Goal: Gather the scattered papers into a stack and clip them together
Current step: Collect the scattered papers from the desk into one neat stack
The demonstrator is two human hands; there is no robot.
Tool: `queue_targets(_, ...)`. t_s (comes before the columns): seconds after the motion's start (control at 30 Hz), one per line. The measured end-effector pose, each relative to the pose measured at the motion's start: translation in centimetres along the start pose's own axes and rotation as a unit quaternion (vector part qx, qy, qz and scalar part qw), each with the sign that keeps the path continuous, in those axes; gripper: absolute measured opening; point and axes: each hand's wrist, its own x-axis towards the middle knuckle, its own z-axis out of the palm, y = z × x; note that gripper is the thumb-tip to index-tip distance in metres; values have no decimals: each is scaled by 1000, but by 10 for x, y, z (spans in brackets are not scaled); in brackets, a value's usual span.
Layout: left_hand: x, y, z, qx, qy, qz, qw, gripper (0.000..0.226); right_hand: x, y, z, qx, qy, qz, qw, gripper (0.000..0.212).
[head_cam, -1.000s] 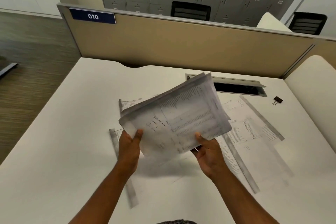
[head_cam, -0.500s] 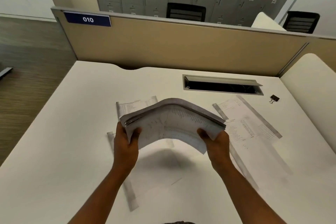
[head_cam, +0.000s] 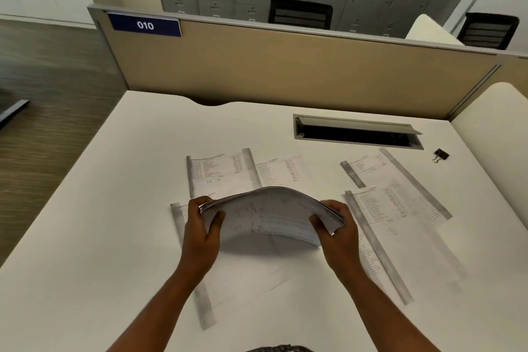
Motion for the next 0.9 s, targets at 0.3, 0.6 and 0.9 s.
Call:
queue_targets(0.3,-1,-5,2,12,-6,-6,1000,33,11,-25,-11,-309,10,-309,899,58)
queue_targets(0.6,-2,-9,7,12,-17,-17,1000,40,12,-25,-13,-237,25,-254,938,70)
queue_targets(0.9,-2,-13,12,14,4,-24,1000,39,5,15,-3,-15,-27,40,999,24)
